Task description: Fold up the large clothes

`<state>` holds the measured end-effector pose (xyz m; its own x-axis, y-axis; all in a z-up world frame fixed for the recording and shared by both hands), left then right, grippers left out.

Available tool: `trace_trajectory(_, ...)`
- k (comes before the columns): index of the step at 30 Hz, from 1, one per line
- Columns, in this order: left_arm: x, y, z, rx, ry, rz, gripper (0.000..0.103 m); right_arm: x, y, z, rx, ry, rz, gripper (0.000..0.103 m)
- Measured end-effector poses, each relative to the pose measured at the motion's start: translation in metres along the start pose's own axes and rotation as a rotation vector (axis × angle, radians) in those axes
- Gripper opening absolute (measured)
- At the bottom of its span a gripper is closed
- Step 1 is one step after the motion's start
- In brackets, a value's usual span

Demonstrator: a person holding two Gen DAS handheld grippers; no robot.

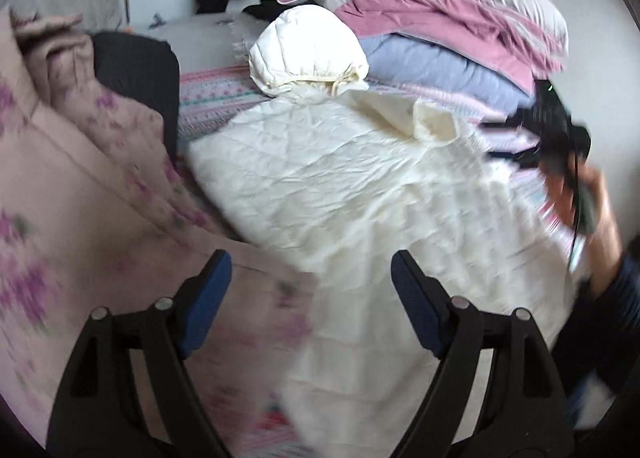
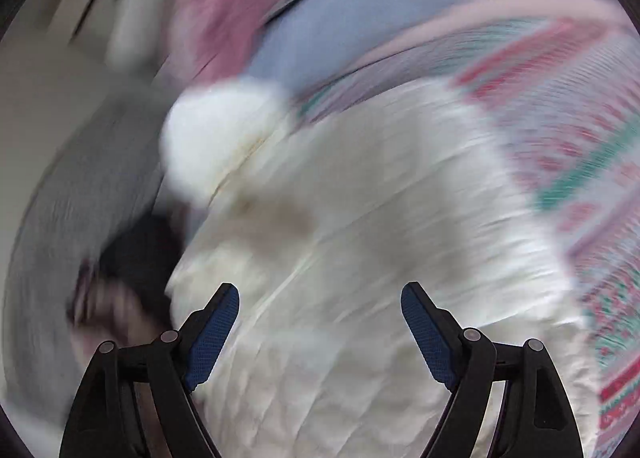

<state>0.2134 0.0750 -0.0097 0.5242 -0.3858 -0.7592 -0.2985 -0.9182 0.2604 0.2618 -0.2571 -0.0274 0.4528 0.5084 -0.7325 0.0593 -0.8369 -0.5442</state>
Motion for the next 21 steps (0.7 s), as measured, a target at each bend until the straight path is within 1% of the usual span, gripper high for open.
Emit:
trace_trajectory(2,0.003,0.012,0.01,-0.037,-0.023,-0.014,0.085,0.044,-0.062,0.01,-0.18,-0.132,-0.09,0.084)
trace_trajectory(4,0.02,0.023,0.024,-0.097,-0.077,-0.045,0.085,0.088,-0.096,0.009,-0.216,-0.228,-0.116,0.084)
trace_trajectory(5,0.024,0.025,0.034,-0.135,-0.105,-0.07,0.085,0.103,-0.102,-0.003,-0.213,-0.232,-0.108,0.084)
trace_trajectory(6,0.024,0.023,0.041,-0.158,-0.118,-0.08,0.085,0.111,-0.103,-0.016,-0.206,-0.209,-0.083,0.084)
trace_trajectory(7,0.022,0.023,0.051,-0.188,-0.129,-0.088,0.085,0.112,-0.097,-0.034,-0.184,-0.152,-0.044,0.084)
trace_trajectory(9,0.012,0.021,0.069,-0.206,-0.136,-0.114,0.085,0.097,-0.064,-0.072,-0.06,-0.001,0.047,0.084)
trace_trajectory(10,0.001,0.02,0.08,-0.202,-0.122,-0.134,0.085,0.081,-0.041,-0.081,0.015,0.071,0.083,0.084)
trace_trajectory(11,-0.006,0.019,0.089,-0.201,-0.114,-0.151,0.085,0.059,-0.012,-0.092,0.099,0.145,0.144,0.084)
trace_trajectory(12,-0.012,0.016,0.097,-0.204,-0.115,-0.161,0.085,0.042,0.012,-0.096,0.154,0.176,0.225,0.084)
trace_trajectory(14,-0.023,0.015,0.118,-0.221,-0.125,-0.157,0.085,0.017,0.051,-0.095,0.192,0.183,0.361,0.084)
trace_trajectory(15,-0.025,0.013,0.122,-0.228,-0.122,-0.15,0.085,0.007,0.067,-0.089,0.177,0.161,0.395,0.084)
trace_trajectory(17,-0.027,0.013,0.142,-0.249,-0.136,-0.144,0.085,-0.004,0.087,-0.068,0.14,0.07,0.398,0.084)
trace_trajectory(18,-0.027,0.013,0.149,-0.252,-0.144,-0.147,0.085,-0.013,0.097,-0.049,0.124,0.024,0.382,0.084)
trace_trajectory(21,-0.032,0.012,0.167,-0.265,-0.144,-0.171,0.085,-0.045,0.112,0.016,0.1,-0.048,0.326,0.084)
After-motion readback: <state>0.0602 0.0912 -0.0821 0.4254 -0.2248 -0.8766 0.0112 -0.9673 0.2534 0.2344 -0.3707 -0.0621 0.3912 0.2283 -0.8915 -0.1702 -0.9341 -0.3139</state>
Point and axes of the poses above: each gripper's, at about its wrist camera, not at the fingertips, and x roughly the way its jaws point, y to its right, z to its underside, the point moved 4 cm from there along x, roughly the way its jaws point, and after that the axes turned 8 degrees about -x, right-handed, at the moved point
